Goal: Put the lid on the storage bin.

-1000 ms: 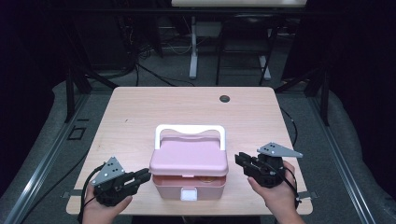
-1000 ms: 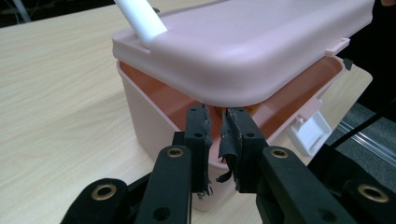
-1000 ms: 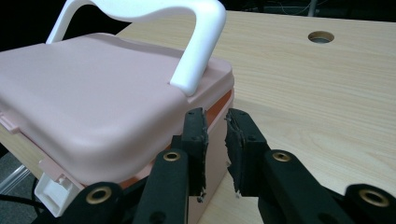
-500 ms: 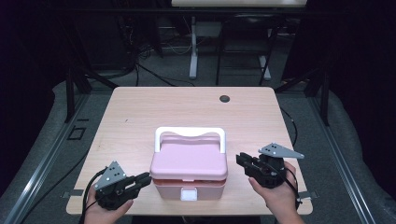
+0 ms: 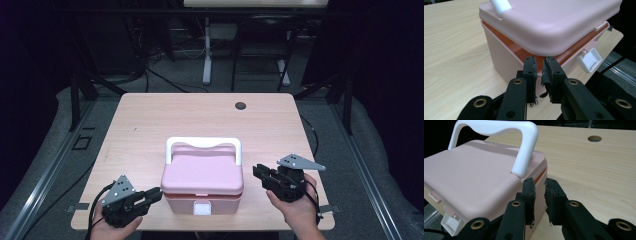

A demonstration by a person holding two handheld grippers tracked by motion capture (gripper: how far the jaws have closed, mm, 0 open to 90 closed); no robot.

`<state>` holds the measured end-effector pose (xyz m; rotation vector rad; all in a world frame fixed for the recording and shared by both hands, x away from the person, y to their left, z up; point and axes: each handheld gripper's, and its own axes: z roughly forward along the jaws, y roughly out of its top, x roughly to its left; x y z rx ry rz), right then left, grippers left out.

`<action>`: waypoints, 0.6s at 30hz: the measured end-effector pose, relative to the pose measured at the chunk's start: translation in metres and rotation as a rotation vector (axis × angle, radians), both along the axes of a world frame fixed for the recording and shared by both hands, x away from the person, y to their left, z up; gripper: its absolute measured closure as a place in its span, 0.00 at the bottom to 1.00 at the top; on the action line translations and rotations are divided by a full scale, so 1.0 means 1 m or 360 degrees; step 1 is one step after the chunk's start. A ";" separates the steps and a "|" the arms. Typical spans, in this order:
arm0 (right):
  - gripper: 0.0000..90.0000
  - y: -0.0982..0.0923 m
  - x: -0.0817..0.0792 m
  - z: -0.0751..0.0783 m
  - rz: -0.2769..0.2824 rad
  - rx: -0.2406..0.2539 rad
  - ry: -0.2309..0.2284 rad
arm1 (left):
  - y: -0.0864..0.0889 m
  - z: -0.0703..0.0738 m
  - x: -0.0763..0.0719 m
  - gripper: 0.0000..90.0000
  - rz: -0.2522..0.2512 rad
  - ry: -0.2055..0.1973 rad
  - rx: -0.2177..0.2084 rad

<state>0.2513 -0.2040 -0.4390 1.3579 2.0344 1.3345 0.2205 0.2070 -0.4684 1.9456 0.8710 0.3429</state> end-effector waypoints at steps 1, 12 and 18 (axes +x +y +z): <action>0.86 0.000 0.000 0.000 0.0000 0.0002 -0.0001 | 0.000 0.000 0.000 0.88 0.0000 0.0001 -0.0001; 0.86 0.002 0.003 0.001 0.0009 0.0007 0.0000 | 0.000 -0.002 0.000 0.88 0.0000 0.0010 -0.0002; 0.86 0.001 0.003 0.001 0.0005 0.0013 0.0005 | 0.000 -0.002 0.000 0.88 -0.0004 0.0020 0.0007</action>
